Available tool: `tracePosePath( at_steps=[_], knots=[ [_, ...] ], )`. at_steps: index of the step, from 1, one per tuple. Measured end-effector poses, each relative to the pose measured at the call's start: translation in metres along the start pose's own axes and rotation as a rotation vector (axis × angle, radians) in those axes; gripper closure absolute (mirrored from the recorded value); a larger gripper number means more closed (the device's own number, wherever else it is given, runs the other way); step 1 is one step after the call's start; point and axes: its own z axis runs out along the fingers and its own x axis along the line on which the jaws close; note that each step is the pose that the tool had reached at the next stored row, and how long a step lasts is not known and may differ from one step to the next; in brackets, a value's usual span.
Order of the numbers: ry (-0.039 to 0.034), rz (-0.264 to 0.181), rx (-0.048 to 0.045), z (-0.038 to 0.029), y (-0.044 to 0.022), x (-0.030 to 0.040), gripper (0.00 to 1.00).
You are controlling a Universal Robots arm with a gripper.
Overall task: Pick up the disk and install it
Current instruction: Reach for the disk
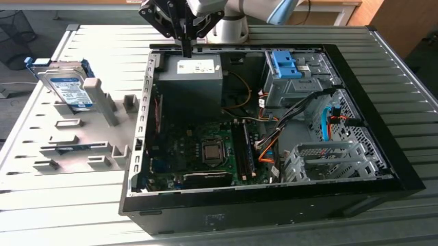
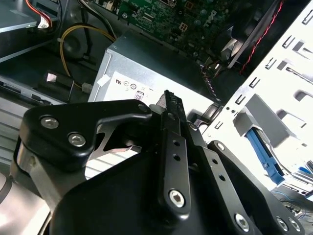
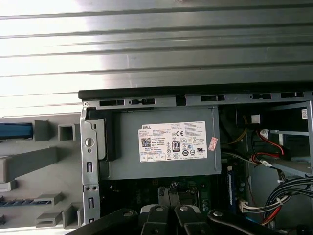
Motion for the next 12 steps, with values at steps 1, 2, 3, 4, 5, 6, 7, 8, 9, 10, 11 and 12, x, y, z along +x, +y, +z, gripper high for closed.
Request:
tracePosePath(
  at_steps=[1,2,3,4,5,6,7,8,9,10,11,12],
  knots=[
    [0.0,0.0,0.0,0.0,0.0,0.0002,0.89],
    [0.0001,0.0,0.0,0.0001,0.0,0.0005,0.89],
    [0.0001,0.0,0.0,0.0001,-0.0001,0.0007,0.89],
    [0.0001,0.0,0.0,0.0002,-0.0001,0.001,0.89],
    [0.0002,0.0,0.0001,0.0002,-0.0001,0.0012,0.89],
    [0.0002,0.0,0.0,0.0002,-0.0001,0.0015,0.89],
    [0.0001,0.0,0.0,0.0003,-0.0002,0.0017,0.89],
    [0.0002,0.0,0.0,0.0003,-0.0002,0.002,0.89],
    [0.0003,0.0,0.0001,0.0004,-0.0002,0.0023,0.89],
    [0.0002,0.0,0.0,0.0004,-0.0002,0.0025,0.89],
    [0.0003,0.0,0.0001,0.0005,-0.0002,0.0028,0.89],
    [0.0003,0.0,0.0001,0.0005,-0.0003,0.0031,0.89]
  ],
)
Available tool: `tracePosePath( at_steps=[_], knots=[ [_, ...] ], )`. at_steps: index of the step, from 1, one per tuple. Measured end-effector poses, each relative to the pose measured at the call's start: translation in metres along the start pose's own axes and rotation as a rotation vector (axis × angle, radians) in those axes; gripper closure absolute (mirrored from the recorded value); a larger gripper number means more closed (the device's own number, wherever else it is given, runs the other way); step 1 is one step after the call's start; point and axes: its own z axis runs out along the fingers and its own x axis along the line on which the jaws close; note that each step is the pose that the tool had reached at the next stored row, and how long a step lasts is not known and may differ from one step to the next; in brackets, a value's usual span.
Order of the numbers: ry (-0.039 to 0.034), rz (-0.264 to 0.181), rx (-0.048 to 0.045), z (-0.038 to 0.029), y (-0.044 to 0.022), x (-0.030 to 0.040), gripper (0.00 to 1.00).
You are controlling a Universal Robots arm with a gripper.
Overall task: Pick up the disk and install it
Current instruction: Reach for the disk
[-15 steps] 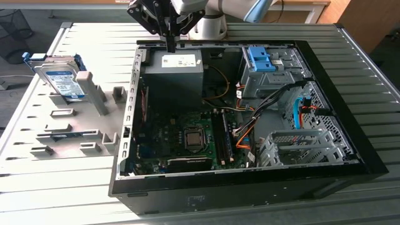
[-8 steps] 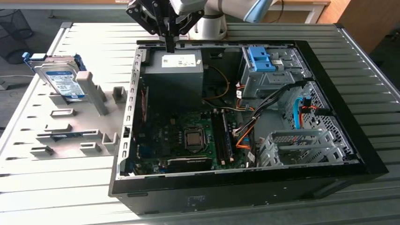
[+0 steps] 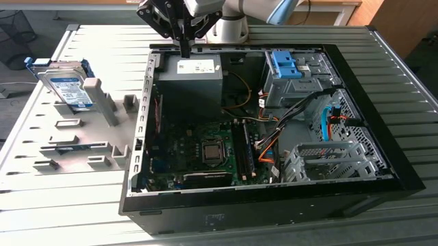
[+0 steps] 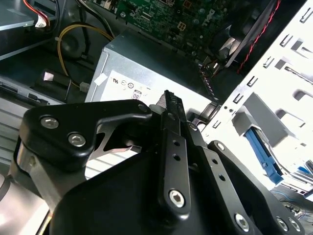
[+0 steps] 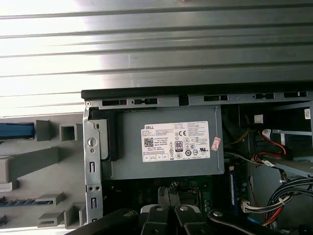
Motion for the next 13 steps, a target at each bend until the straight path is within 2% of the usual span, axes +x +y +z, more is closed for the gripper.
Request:
tracePosePath(
  at_steps=[13],
  knots=[
    [-0.0001,0.0,-0.0001,0.0008,-0.0005,0.0059,0.89]
  ],
)
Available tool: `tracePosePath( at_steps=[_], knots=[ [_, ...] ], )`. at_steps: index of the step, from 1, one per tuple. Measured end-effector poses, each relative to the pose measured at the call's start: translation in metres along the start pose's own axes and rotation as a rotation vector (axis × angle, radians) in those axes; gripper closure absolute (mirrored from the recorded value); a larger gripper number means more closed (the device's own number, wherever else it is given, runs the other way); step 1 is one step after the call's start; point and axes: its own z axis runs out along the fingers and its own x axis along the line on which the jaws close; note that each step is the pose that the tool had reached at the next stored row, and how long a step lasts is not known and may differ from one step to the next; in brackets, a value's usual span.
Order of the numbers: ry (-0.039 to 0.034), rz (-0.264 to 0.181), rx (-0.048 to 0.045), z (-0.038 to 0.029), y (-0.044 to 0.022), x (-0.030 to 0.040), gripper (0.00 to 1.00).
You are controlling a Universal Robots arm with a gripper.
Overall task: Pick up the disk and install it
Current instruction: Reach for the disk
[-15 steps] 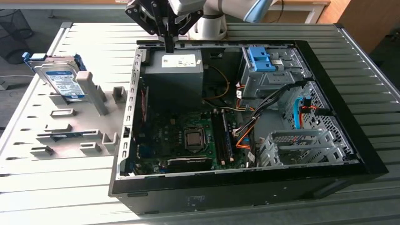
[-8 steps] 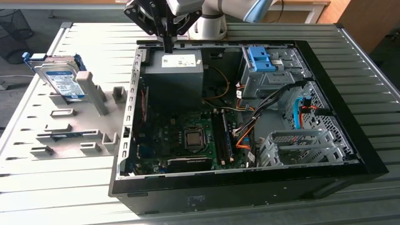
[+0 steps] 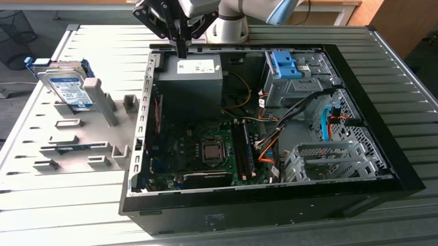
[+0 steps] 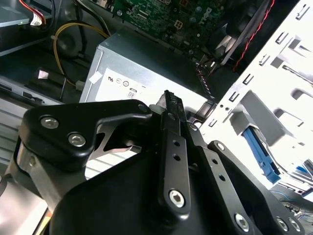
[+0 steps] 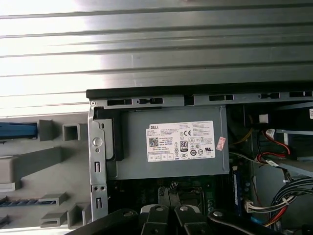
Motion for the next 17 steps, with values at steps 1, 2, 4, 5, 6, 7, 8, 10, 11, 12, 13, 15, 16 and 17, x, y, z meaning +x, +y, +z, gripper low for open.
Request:
tracePosePath(
  at_steps=[1,2,4,5,6,7,8,10,11,12,13,15,16,17],
  knots=[
    [0.0,0.0,0.0,0.0001,0.0,0.0006,0.89],
    [0.0001,0.0,0.0001,0.0001,-0.0001,0.0012,0.89],
    [0.0001,0.0,0.0,0.0002,-0.0002,0.0023,0.89],
    [0.0001,0.0,0.0001,0.0003,-0.0002,0.0028,0.89],
    [0.0001,0.0,0.0001,0.0003,-0.0003,0.0033,0.89],
    [0.0001,0.0,0.0001,0.0004,-0.0003,0.0038,0.89],
    [0.0,0.0,0.0001,0.0005,-0.0004,0.0044,0.89],
    [0.0,0.0,0.0001,0.0006,-0.0004,0.0055,0.89],
    [0.0,0.0,0.0,0.0007,-0.0005,0.006,0.89],
    [0.0,0.0,0.0,0.0007,-0.0005,0.0065,0.89],
    [0.0,0.0,0.0,0.0008,-0.0006,0.007,0.89],
    [0.0001,0.0,0.0,0.0009,-0.0007,0.0081,0.89],
    [0.0001,0.0,0.0,0.001,-0.0007,0.0088,0.89],
    [0.0002,0.0,0.0002,0.0009,-0.0008,0.0098,0.89]
  ],
)
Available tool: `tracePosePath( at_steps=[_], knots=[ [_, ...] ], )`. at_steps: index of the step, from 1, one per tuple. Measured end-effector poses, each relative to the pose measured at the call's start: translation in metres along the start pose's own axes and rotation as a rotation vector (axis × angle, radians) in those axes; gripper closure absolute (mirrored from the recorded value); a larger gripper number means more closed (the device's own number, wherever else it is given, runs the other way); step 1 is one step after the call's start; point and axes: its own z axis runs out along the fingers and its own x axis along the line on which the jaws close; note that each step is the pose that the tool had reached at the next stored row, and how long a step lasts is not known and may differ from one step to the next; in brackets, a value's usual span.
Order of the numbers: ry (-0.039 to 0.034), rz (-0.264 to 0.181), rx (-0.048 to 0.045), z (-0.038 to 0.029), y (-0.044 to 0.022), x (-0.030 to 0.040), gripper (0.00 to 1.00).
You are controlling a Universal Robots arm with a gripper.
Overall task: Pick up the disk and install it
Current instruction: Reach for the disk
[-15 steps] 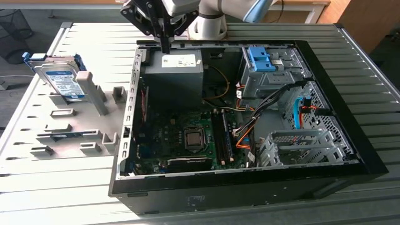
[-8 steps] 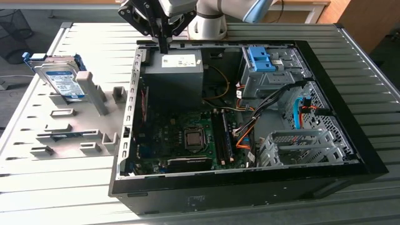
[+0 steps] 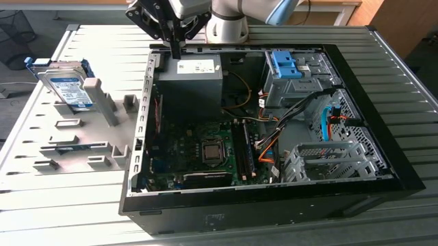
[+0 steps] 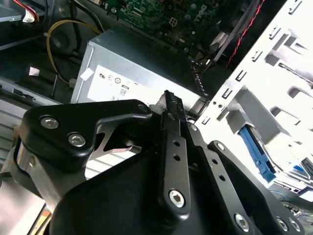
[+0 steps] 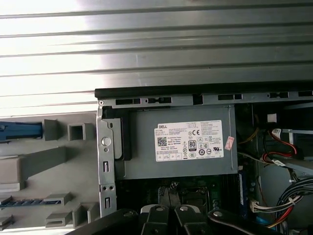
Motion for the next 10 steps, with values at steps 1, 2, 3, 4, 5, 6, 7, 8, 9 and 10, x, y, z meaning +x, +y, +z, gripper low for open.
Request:
tracePosePath(
  at_steps=[1,2,3,4,5,6,7,8,9,10],
  knots=[
    [0.0,0.0,0.0,0.0001,-0.0001,0.0011,0.89],
    [-0.0001,0.0,-0.0002,0.0002,-0.0002,0.0023,0.89],
    [-0.0001,0.0,-0.0001,0.0002,-0.0003,0.0037,0.89],
    [-0.0001,0.0,-0.0001,0.0002,-0.0003,0.0055,0.89],
    [-0.0001,0.0,-0.0002,0.0003,-0.0001,0.0077,0.89],
    [-0.0002,0.0,-0.0002,0.0003,0.0003,0.0094,0.89],
    [-0.0001,0.0,-0.0002,0.0004,0.001,0.0108,0.89],
    [-0.0001,0.0,-0.0001,0.0004,0.0017,0.0121,0.89],
    [0.0,0.0,0.0,0.0004,0.0027,0.0132,0.89],
    [-0.0002,0.0,-0.0002,0.0005,0.0037,0.0143,0.89]
  ],
)
